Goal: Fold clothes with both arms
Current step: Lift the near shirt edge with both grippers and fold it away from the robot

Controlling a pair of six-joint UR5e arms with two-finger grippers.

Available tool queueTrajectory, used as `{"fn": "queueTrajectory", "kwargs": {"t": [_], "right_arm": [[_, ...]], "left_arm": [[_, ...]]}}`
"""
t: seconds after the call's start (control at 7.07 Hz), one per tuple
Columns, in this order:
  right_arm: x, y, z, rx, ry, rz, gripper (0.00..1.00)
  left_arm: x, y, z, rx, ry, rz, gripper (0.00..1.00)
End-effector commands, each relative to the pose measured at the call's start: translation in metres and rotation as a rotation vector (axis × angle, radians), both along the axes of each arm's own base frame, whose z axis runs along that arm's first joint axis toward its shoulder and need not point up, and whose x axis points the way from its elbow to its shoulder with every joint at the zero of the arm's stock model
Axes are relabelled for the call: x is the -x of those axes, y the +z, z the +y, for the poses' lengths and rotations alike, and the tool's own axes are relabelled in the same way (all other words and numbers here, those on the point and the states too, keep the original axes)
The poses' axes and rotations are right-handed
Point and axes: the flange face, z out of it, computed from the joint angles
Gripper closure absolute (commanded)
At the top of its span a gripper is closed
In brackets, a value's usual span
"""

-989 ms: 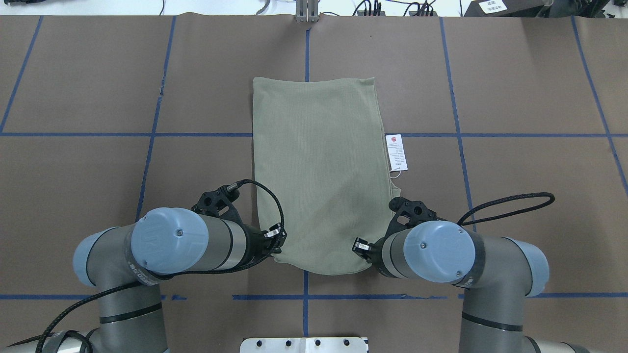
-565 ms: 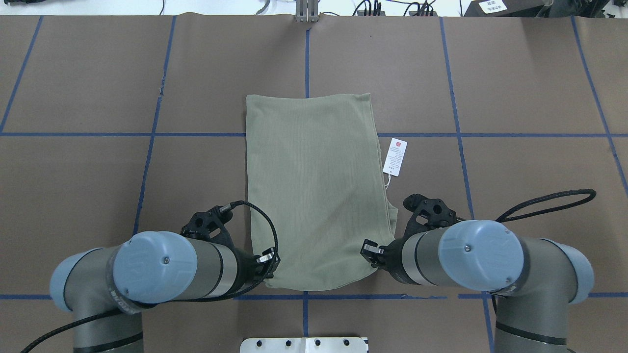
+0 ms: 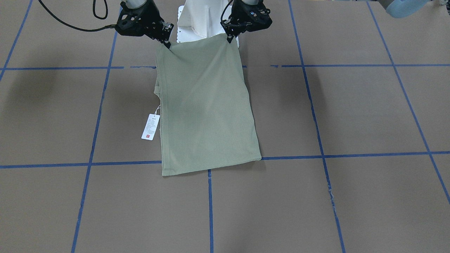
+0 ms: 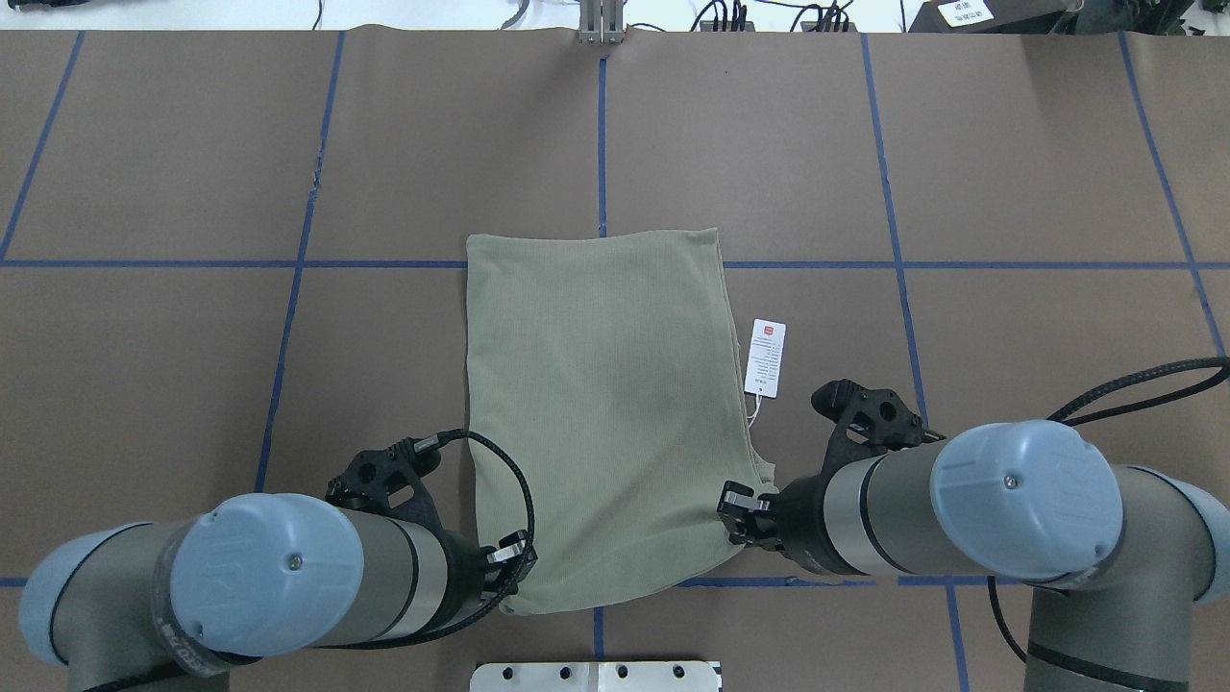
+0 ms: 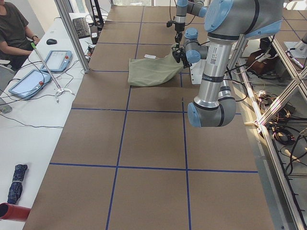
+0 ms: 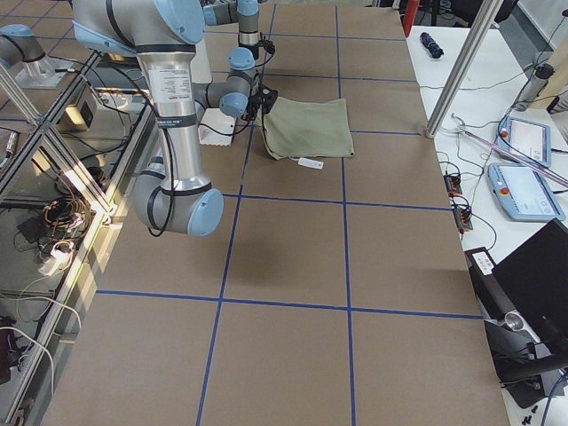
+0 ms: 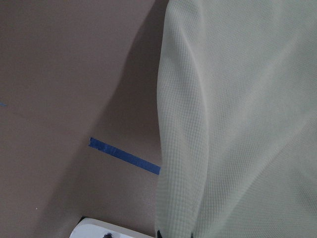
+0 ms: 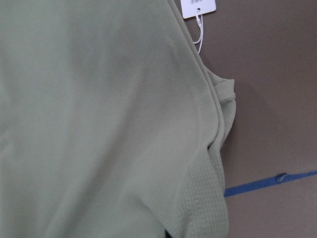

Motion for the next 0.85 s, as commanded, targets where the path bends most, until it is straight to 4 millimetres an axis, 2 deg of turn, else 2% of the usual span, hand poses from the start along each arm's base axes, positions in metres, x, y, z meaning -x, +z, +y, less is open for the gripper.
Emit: {"fn": "queueTrajectory", "kwargs": {"t": [0.0,0.14,0.28,0.42,0.57,0.71], "right_arm": [[0.007,-0.019,-0.045,-0.016,0.084,-0.019,1.0],[0.015,-0.026,-0.078,-0.019,0.135,-0.017,1.0],[0.017,-0.026,-0.109,-0.019,0.18,0.001,1.0],[0.014,-0.015,-0.131,-0.023,0.208,0.032,1.0],[0.017,0.005,-0.154,-0.003,0.235,0.078,1.0],[0.027,0.003,-0.175,0.006,0.255,0.093,1.0]], "left_arm": [[0.015,-0.007,-0.056,-0.044,-0.086,-0.001,1.0],[0.01,0.001,-0.091,-0.061,-0.124,-0.037,1.0],[0.006,0.008,-0.117,-0.071,-0.159,-0.035,1.0],[0.001,0.02,-0.139,-0.07,-0.188,-0.035,1.0],[0.0,0.031,-0.157,-0.07,-0.214,-0.034,1.0],[-0.001,0.031,-0.171,-0.075,-0.235,-0.027,1.0]]}}
